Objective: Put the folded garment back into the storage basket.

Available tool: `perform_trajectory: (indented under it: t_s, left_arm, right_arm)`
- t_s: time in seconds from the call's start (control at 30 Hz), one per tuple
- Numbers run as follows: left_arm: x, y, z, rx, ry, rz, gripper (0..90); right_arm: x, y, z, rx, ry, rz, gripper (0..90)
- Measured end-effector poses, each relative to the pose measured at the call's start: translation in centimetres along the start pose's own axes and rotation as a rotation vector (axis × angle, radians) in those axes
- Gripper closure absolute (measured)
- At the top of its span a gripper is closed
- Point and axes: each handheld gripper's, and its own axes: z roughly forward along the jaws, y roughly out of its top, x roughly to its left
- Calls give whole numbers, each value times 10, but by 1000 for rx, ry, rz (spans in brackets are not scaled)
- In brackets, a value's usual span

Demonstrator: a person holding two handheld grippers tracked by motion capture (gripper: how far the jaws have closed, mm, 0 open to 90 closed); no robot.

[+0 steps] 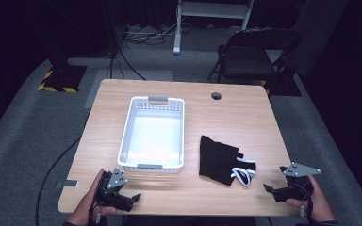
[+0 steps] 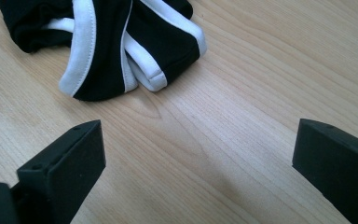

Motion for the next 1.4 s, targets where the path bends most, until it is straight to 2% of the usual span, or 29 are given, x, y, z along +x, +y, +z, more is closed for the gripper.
perform_trajectory:
  t_s: [0.93,1.4]
  left_arm:
    - [0,0,0,0,1,1,2]
    - [0,0,0,0,1,0,2]
  right_arm:
    - [11,21,2,1,23,-58,35]
    - [21,39,14,6,47,-106,35]
